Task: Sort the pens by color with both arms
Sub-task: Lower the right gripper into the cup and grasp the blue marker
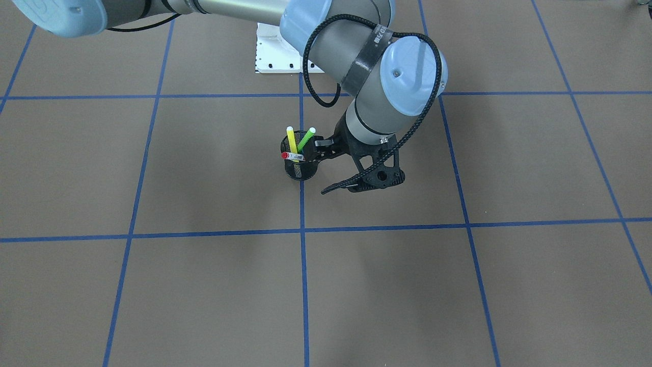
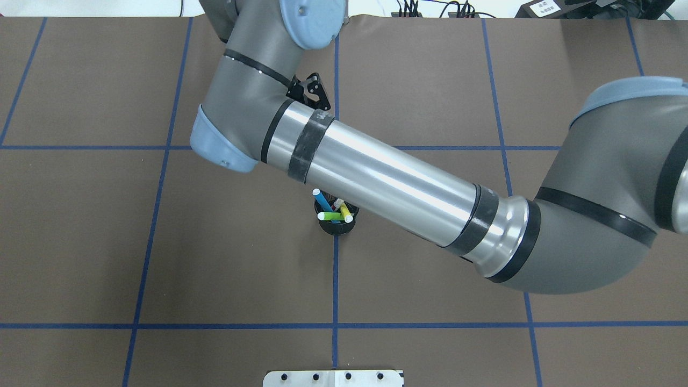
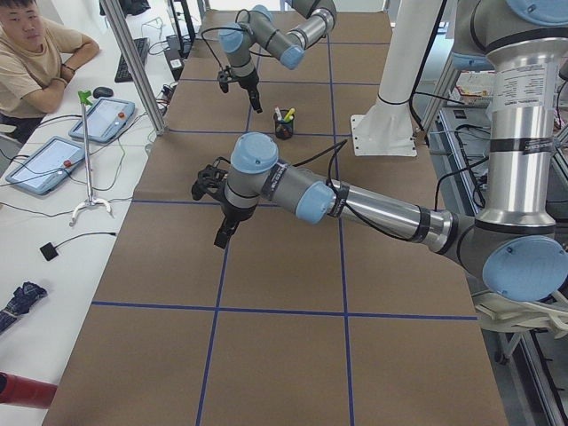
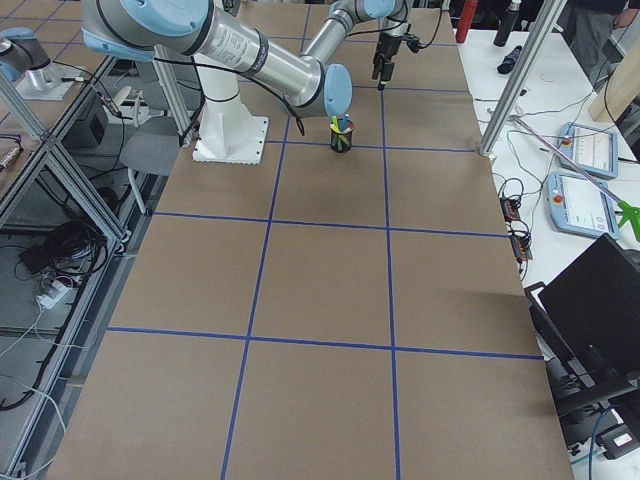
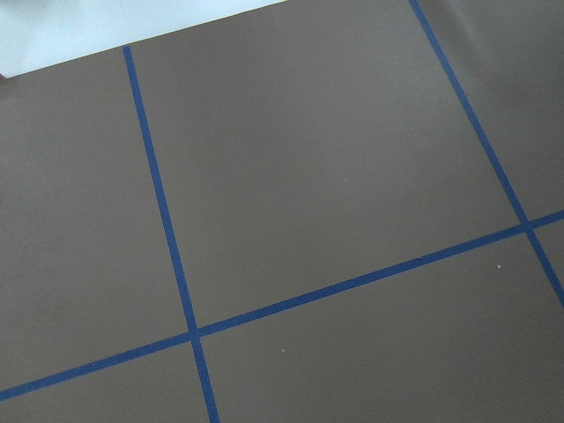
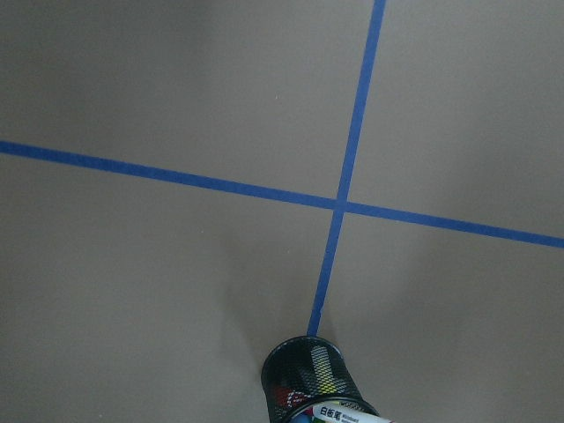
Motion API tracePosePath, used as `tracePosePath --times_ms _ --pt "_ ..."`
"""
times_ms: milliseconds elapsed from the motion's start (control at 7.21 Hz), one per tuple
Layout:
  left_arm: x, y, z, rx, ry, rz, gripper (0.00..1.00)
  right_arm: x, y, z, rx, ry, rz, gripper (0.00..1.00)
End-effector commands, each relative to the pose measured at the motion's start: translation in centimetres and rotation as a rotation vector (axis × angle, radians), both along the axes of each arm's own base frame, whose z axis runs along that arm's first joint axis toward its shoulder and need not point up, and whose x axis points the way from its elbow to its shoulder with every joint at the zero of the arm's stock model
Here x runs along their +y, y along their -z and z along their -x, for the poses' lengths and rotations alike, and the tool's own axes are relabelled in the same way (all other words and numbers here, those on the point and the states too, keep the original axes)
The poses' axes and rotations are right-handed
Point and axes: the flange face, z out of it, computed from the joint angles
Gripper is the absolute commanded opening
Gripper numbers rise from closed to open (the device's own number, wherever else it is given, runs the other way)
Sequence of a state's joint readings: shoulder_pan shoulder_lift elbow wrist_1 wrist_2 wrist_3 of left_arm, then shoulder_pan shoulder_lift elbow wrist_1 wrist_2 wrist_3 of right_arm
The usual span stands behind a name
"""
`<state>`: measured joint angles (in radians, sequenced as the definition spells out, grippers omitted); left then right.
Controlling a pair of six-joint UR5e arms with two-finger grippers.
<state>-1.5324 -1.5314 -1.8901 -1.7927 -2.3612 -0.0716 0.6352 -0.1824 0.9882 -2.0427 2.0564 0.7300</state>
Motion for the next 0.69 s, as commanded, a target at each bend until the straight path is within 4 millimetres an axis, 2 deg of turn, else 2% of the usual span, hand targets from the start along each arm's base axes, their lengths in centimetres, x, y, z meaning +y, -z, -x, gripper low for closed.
tracePosePath --times_ms 0,139,277,555 --pt "0.0 0.1 0.0 0.001 -0.001 -0.005 1.00 3.0 -1.9 2.6 0.079 0.048 0.039 0.77" --pt "0.0 0.1 0.0 0.000 -0.002 -0.006 1.00 4.3 -3.0 3.7 0.112 0.068 0.043 0.70" --pt "0.0 0.1 0.0 0.000 -0.002 -0.006 1.00 4.8 -4.4 4.3 0.138 0.084 0.012 0.69" --pt "0.0 0.2 0.0 0.001 -0.002 -0.009 1.00 4.9 -5.6 4.6 0.134 0.103 -0.002 0.65"
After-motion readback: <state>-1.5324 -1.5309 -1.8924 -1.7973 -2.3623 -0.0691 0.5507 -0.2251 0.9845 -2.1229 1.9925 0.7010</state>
